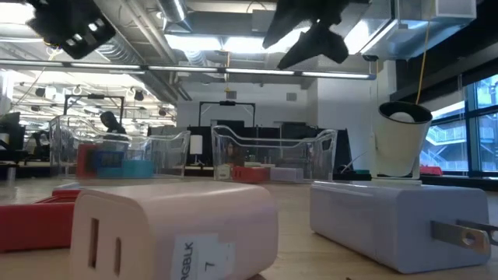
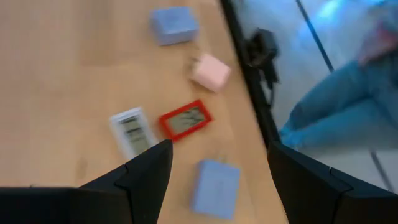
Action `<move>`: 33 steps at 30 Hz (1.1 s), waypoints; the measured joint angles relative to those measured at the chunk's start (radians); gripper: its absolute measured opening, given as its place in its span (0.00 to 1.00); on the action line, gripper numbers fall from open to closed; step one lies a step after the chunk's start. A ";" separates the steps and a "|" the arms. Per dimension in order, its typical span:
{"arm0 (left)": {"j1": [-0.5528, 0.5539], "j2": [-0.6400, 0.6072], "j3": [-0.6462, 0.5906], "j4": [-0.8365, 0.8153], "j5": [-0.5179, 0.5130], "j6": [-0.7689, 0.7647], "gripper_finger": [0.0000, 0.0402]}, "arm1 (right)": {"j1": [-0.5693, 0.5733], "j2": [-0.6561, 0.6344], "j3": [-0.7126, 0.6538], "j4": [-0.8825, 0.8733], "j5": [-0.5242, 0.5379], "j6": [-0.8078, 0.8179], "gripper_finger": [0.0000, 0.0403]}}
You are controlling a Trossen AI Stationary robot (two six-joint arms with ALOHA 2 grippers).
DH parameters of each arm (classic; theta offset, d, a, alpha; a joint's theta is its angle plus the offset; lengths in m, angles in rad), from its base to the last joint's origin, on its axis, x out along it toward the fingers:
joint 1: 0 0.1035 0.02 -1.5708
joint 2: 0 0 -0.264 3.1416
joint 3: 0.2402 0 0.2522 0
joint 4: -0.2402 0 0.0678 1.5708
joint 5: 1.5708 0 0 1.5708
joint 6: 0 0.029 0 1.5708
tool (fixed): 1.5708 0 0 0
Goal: Pick & Place Office items
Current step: Put the left blue charger adapter into the right transparent bin
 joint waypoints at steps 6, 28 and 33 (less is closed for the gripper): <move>-0.105 0.142 0.000 0.054 -0.018 0.012 0.65 | 0.115 0.000 0.000 0.000 0.025 0.049 0.53; -0.179 0.436 0.037 0.093 -0.081 0.087 0.65 | 0.255 0.000 0.000 -0.007 0.113 0.086 0.52; -0.178 0.463 0.037 0.094 -0.098 0.078 0.64 | 0.255 0.000 0.000 -0.007 0.113 0.081 0.52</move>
